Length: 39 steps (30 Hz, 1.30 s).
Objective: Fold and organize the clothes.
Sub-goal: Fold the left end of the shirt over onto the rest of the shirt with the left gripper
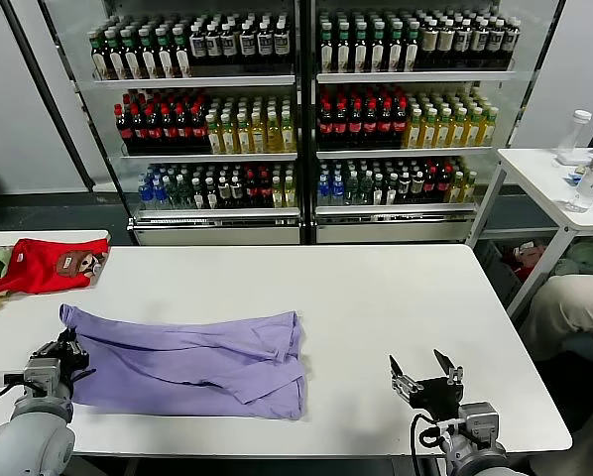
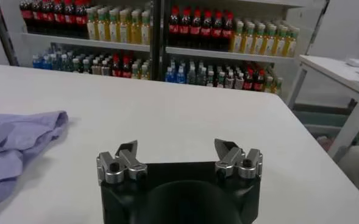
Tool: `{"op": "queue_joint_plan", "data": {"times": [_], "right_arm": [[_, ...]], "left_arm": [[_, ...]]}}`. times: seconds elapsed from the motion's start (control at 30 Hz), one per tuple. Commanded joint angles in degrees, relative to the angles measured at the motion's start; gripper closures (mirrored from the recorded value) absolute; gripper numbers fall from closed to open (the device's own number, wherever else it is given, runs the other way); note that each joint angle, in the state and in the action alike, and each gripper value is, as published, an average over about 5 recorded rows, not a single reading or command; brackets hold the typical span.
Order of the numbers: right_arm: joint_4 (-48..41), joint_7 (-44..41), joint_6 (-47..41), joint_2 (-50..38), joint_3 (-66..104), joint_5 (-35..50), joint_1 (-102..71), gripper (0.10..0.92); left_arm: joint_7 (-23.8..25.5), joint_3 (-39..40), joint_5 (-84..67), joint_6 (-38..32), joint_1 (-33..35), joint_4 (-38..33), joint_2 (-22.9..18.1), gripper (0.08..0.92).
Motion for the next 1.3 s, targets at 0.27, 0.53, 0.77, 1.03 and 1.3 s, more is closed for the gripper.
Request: {"op": "queue_joint_plan", "data": {"times": [0.27, 0.53, 0.77, 1.03, 1.3], "right_arm": [[0.58, 0.09, -0.07, 0.55, 1.12, -0.46, -0.66, 0.203], [0.25, 0.08, -0.03, 1.50, 0.95, -1.34, -0.96, 0.203], [0.05, 0.06, 0.01, 2.11, 0.52, -1.98, -1.10, 0.203], [0.16, 0.07, 0.01, 2.20, 0.59, -2.11, -1.28, 0.203], [0.00, 0.03, 0.01, 2.20, -0.07, -2.29, -1.10, 0.203]], "left_arm": [[2.92, 23.74, -22.28, -0.03, -6.62, -11.04, -9.34, 0.894], [0.83, 27.57, -20.96, -0.05, -10.18, -6.63, -11.76, 0.894], [0.85, 28.13, -20.32, -0.07, -12.07, -3.39, -13.25, 0.894], [0.47, 28.32, -20.15, -0.04, -13.03, -3.55, -13.84, 0.894], [0.53, 31.14, -17.25, -0.22, -13.71, 0.37, -15.22, 0.894]]}}
